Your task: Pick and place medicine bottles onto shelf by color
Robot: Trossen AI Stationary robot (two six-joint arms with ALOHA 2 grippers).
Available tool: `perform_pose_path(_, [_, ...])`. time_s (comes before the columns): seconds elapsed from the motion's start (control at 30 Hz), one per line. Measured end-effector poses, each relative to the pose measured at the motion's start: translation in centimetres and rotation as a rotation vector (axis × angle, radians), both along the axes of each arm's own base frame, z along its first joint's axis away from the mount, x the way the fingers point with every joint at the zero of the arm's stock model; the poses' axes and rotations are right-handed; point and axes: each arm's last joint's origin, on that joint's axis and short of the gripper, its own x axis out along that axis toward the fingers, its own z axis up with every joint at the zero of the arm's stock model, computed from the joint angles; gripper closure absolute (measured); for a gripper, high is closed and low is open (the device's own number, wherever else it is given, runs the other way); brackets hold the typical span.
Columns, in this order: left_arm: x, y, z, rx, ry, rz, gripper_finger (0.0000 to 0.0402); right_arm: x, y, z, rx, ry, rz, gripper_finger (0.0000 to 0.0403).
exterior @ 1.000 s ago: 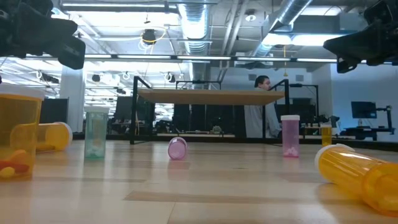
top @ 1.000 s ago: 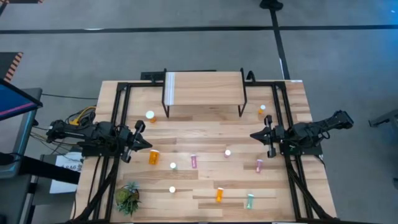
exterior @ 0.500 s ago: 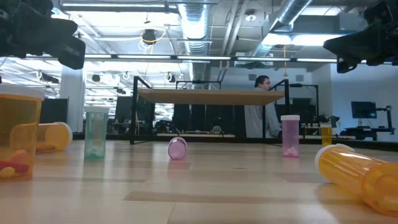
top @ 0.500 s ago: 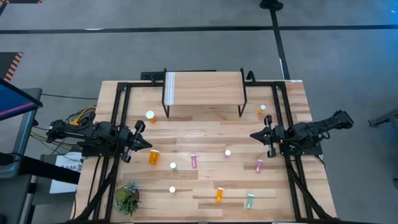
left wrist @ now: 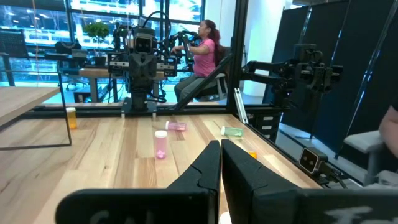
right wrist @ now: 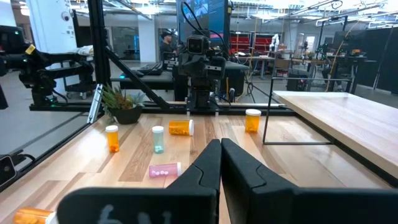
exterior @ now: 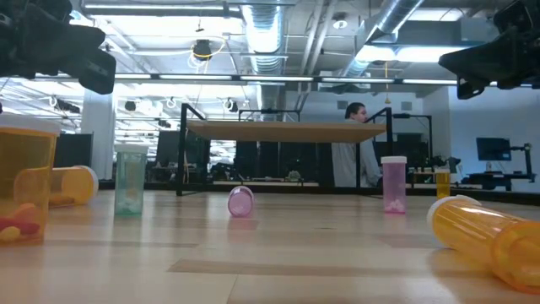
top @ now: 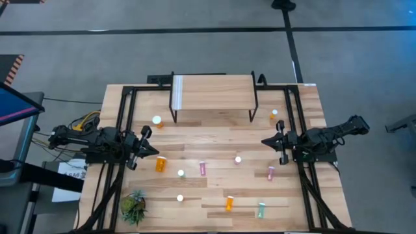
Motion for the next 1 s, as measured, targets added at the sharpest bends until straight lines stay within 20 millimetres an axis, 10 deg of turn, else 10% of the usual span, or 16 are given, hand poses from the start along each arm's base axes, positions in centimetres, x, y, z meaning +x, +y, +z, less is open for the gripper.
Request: perform_pose_path(1.0, [0.05, 0.37, 0.43, 0.013, -0.049, 0.132, 0.0401, 0.00, 0.00, 0.00, 0.000, 0.000, 0.000, 0.0370])
